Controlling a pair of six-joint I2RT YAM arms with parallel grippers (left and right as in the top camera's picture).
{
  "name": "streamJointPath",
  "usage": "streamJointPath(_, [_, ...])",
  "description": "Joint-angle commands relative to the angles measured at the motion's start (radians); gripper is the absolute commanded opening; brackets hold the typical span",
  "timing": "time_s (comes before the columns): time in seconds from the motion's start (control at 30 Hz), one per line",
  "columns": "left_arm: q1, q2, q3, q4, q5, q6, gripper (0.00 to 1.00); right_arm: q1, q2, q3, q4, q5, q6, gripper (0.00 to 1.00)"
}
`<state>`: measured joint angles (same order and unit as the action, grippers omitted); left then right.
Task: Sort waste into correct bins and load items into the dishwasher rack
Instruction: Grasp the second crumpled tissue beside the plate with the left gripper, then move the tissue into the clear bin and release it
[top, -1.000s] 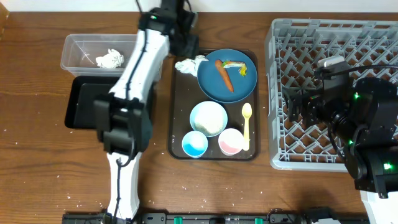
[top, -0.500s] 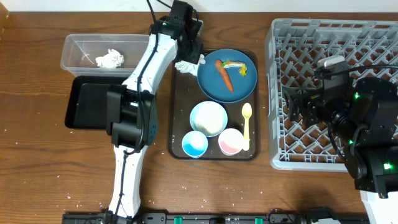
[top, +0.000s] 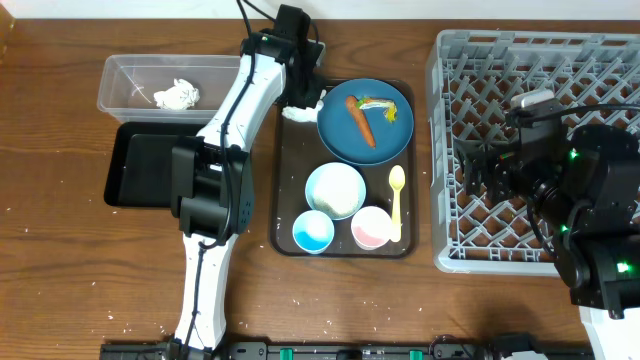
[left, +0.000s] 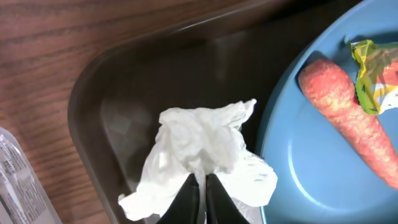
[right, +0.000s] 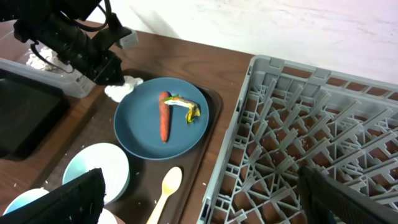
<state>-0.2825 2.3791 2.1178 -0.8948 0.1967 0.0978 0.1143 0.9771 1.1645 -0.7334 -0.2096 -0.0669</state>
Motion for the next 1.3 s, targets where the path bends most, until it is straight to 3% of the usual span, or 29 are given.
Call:
streamJointPath(0.0, [-0.002,-0.003,0.009,-0.006,0.002,-0.009,0.06,-0.006,-0.004,0.019,-0.004,-0.005,-0.009,0.96])
streamJointPath(0.3, [0.031,-0.216,0.080,-0.035,-0.005,-0.063,0.06,-0.006,-0.004,0.019,0.010,-0.005,0.000,0.96])
streamJointPath(0.5, [0.128,-0.344,0.080,-0.030,-0.150,-0.074,0.06,-0.006,-0.004,0.019,0.021,-0.005,0.036,0.96])
streamJointPath(0.77, [0.301,-0.296,0.049,-0.032,-0.216,-0.074,0.06,-0.006,-0.004,0.019,0.019,-0.005,0.036,0.96])
streamJointPath(1.0, [0.336,-0.180,0.043,-0.078,-0.212,-0.073,0.08,-0.006,-0.004,0.019,0.029,-0.005,0.036,0.97])
streamJointPath(1.03, [0.335,-0.175,0.043,-0.081,-0.212,-0.073,0.15,-0.006,-0.004,0.019,0.031,-0.005,0.036,0.97])
streamJointPath(1.1, [0.331,-0.174,0.044,-0.074,-0.212,-0.073,0.51,-0.006,-0.004,0.019,0.034,-0.005,0.036,0.97])
streamJointPath(1.17, [0.324,-0.188,0.055,-0.066,-0.208,-0.074,0.70,-0.006,-0.004,0.019,0.034,-0.005,0.036,0.97])
streamJointPath(1.27, [0.303,-0.217,0.081,-0.066,-0.204,-0.079,0.75,-0.006,-0.004,0.019,0.034,-0.005,0.036,0.96])
